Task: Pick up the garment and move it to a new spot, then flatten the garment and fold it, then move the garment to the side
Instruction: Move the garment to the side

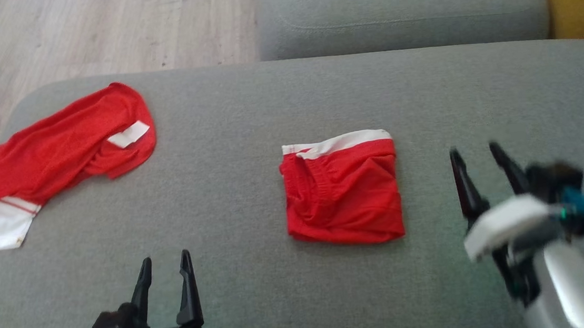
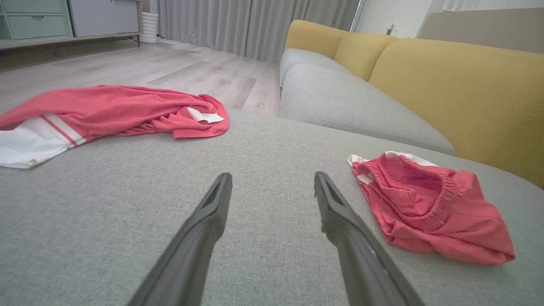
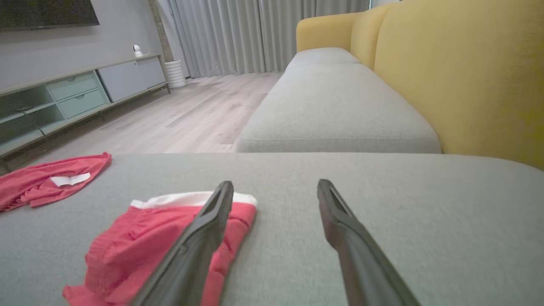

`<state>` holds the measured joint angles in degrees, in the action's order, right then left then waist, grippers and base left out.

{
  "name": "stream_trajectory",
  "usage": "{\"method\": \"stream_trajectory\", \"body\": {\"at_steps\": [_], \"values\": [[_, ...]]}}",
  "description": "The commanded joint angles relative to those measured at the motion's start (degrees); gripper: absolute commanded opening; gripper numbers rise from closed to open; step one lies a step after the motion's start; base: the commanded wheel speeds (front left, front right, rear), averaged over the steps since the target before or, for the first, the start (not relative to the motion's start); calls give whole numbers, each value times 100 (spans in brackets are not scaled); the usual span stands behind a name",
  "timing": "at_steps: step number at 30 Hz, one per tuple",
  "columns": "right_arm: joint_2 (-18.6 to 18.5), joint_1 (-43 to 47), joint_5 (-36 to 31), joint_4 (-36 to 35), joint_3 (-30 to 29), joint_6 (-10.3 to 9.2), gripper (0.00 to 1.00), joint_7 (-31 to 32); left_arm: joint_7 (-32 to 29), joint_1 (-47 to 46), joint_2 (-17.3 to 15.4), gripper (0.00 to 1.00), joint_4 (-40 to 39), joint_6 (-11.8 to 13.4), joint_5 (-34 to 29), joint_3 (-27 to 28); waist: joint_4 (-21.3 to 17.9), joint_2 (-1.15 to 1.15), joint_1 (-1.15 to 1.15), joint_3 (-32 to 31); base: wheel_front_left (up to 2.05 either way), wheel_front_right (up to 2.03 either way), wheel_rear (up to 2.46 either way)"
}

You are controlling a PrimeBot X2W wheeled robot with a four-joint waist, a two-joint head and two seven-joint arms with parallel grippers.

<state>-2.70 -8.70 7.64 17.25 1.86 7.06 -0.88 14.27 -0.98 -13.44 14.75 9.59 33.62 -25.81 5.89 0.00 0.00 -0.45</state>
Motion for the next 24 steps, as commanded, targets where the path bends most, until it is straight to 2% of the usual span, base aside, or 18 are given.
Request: {"method": "stream_trajectory", "body": {"at_steps": [1,7,13,24], "values": [[-18,-428,15,-156,117,43,100,120,53,-329,-45,100,-176,23,-32,180,77,0,0,47,0,0,0],[-18,-1198,35,287,14,43,100,919,50,-423,24,100,-224,21,-20,162,394,0,0,288,0,0,0],[-18,-1695,122,1100,-210,43,100,1483,60,-509,120,100,-185,-17,-31,169,759,0,0,522,0,0,0],[-18,-1988,-9,2441,-415,43,100,1978,71,-553,285,100,-57,-144,-125,212,1190,0,0,709,0,0,0]]}}
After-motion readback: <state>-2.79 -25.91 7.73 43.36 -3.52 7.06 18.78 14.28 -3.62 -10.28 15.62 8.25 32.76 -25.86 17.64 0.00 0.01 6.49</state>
